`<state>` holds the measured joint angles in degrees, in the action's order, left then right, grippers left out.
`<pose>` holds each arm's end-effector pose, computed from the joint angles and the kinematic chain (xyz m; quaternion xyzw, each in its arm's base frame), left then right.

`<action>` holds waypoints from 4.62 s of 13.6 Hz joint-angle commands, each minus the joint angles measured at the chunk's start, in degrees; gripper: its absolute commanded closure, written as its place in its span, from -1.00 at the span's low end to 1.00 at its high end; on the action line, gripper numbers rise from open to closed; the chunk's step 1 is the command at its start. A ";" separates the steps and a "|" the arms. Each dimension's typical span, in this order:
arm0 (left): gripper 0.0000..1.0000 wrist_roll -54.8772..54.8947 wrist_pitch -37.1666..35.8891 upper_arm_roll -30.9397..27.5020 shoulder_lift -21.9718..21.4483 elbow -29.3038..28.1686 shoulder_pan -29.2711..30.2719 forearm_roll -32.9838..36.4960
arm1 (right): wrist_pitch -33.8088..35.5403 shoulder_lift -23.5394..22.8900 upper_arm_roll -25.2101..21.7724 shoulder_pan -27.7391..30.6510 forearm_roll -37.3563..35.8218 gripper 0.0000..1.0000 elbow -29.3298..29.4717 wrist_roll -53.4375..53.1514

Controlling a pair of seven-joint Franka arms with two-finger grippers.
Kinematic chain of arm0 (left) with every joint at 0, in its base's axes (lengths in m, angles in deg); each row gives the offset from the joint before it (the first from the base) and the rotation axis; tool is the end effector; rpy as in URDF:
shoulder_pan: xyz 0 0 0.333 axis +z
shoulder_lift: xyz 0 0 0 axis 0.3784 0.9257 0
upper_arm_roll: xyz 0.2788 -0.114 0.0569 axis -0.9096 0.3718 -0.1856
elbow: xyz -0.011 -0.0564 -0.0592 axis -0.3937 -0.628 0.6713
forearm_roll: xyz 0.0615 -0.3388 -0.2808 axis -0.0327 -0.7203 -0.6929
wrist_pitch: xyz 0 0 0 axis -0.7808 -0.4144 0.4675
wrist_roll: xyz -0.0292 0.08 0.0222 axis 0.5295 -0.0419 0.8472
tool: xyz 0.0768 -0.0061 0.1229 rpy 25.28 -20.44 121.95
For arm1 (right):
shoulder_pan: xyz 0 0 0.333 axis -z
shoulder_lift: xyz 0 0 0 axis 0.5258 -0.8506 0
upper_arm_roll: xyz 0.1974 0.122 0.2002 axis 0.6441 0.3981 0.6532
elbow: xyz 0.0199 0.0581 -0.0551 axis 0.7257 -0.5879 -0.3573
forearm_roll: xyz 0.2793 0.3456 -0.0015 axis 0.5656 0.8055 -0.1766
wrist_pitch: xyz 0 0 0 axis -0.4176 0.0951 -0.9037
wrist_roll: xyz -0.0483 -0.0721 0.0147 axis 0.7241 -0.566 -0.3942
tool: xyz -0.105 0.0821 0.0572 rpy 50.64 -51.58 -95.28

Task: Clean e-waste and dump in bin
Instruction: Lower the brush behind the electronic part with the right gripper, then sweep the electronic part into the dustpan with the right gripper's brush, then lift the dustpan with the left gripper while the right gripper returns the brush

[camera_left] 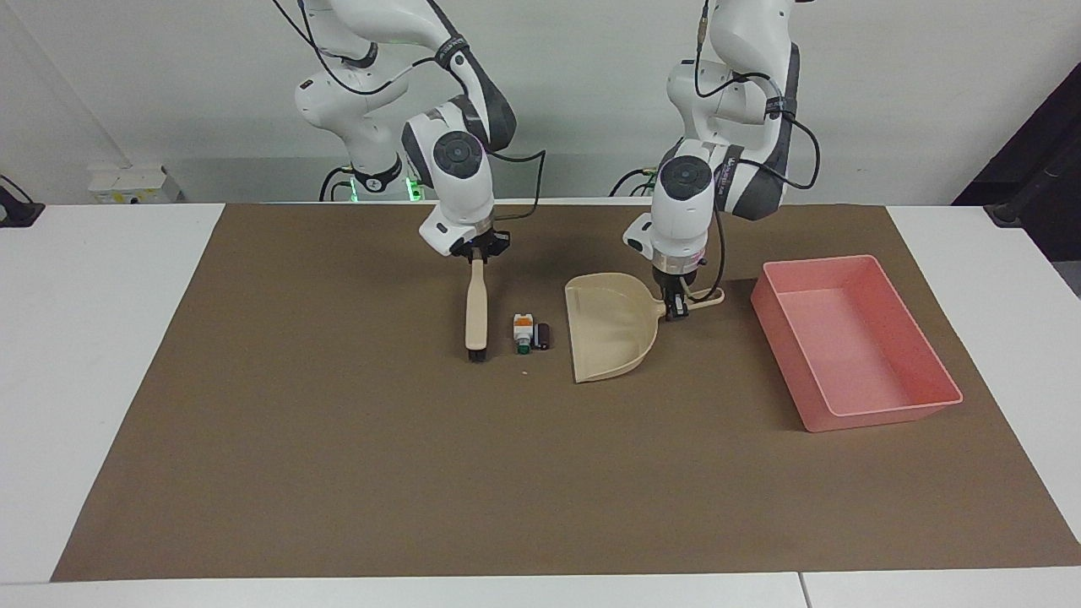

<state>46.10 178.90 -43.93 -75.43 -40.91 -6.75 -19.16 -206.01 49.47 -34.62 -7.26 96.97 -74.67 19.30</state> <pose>0.5103 -0.2604 0.2751 -0.6905 0.7194 0.0552 0.0511 0.4356 0.2942 0.2647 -0.9920 0.0103 0.1259 0.0022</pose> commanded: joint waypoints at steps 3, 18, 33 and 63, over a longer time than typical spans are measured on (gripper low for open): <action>1.00 -1.48 -0.99 -0.66 0.70 0.52 -1.17 1.53 | -5.44 -3.67 -0.13 -2.76 2.74 1.00 0.22 -2.17; 1.00 -4.29 -2.75 -0.66 0.35 0.17 -1.61 2.32 | -1.93 -9.65 1.71 -4.52 8.89 1.00 9.36 -4.62; 1.00 -4.20 -2.39 -0.66 0.17 -0.18 -1.52 2.32 | -7.02 -15.28 2.07 -8.48 11.44 1.00 14.98 -8.23; 1.00 20.40 5.17 -0.40 -2.02 -1.85 8.31 -12.44 | 24.36 1.94 2.25 21.03 -7.35 1.00 11.13 17.16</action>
<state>63.48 183.65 -44.56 -75.34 -42.49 -0.38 -29.68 -179.90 48.80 -33.20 10.84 92.26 -59.00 34.46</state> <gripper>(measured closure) 0.661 0.736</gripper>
